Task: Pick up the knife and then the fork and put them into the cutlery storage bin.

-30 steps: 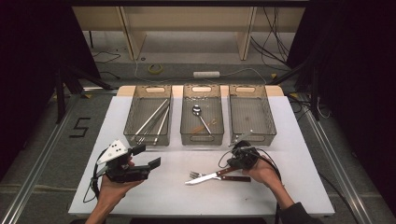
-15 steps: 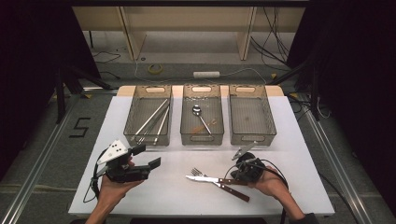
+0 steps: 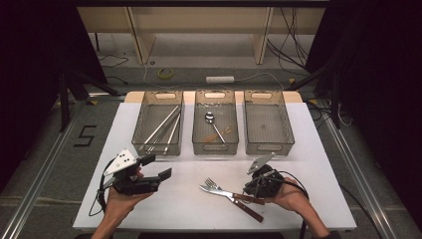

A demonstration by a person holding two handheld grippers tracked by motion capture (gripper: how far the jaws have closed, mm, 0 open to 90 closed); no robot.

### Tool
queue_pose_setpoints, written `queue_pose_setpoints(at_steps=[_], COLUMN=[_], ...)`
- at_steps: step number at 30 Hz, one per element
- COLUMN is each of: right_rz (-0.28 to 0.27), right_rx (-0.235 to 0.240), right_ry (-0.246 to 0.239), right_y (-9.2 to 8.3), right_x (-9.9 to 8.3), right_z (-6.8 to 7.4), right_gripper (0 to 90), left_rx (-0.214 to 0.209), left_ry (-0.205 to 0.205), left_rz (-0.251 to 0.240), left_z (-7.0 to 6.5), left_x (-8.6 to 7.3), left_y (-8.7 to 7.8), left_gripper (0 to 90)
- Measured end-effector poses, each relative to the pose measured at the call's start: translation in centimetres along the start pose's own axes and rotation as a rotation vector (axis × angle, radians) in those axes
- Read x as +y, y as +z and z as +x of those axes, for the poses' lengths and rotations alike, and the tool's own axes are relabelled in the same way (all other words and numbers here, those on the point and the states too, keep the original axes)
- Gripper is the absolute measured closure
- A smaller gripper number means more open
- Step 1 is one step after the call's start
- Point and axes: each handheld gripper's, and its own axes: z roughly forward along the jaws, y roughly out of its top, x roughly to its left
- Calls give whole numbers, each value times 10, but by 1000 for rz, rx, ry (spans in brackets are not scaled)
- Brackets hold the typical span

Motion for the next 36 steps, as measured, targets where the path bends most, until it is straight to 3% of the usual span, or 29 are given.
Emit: queue_pose_setpoints(at_steps=[7, 11, 24, 36], right_rz=[-7, 6, 59, 113], right_rx=[-19, -28, -23, 13], right_ry=[-33, -43, -61, -101], right_y=[-4, -2, 6, 13], right_x=[6, 9, 13, 13], right_z=[4, 6, 6, 9], right_gripper=[457, 401, 409, 549], left_rx=[-3, -5, -6, -7], left_ry=[2, 2, 5, 5], left_rz=[-9, -11, -13, -13], left_z=[0, 0, 0, 0], left_x=[0, 0, 1, 1], left_y=[-1, 0, -1, -1], left_gripper=[189, 188, 188, 188])
